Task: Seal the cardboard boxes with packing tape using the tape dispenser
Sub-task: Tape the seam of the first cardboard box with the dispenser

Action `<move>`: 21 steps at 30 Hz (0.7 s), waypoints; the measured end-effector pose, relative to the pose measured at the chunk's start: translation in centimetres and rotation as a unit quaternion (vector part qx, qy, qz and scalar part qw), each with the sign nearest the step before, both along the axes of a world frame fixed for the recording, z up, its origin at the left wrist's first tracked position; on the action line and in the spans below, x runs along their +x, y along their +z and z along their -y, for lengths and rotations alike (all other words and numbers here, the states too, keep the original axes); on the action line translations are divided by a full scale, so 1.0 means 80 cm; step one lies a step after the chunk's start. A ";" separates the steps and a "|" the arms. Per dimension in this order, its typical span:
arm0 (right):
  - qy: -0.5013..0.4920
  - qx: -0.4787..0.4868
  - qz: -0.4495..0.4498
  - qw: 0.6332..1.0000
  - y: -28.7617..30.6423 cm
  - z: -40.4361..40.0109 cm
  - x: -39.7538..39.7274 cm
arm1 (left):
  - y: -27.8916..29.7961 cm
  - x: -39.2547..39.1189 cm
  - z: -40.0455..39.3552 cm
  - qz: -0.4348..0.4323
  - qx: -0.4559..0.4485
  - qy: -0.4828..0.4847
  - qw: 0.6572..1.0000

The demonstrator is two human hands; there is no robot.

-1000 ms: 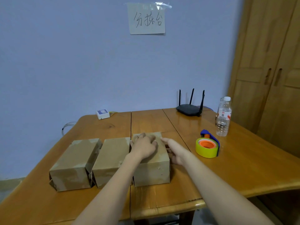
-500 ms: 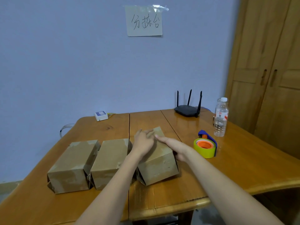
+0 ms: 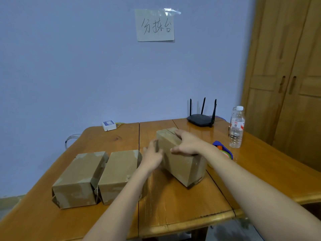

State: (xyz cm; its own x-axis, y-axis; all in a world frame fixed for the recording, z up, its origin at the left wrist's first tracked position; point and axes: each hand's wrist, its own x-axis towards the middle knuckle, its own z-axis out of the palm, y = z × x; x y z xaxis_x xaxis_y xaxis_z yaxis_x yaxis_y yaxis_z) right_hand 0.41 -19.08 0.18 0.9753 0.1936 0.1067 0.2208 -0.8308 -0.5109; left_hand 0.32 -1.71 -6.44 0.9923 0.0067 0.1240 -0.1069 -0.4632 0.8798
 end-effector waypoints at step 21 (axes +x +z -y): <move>-0.052 -0.247 -0.020 0.967 -0.054 0.004 0.012 | -0.012 0.008 -0.002 0.054 0.133 -0.036 0.989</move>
State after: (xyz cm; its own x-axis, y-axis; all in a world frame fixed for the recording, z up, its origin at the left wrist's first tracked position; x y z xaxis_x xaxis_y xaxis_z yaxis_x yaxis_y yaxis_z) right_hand 1.33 -19.43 -4.17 0.9937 0.1113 -0.0120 0.1105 -0.9925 -0.0531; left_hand 0.96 -1.53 -7.43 0.9698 -0.1096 0.2179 -0.2346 -0.6640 0.7100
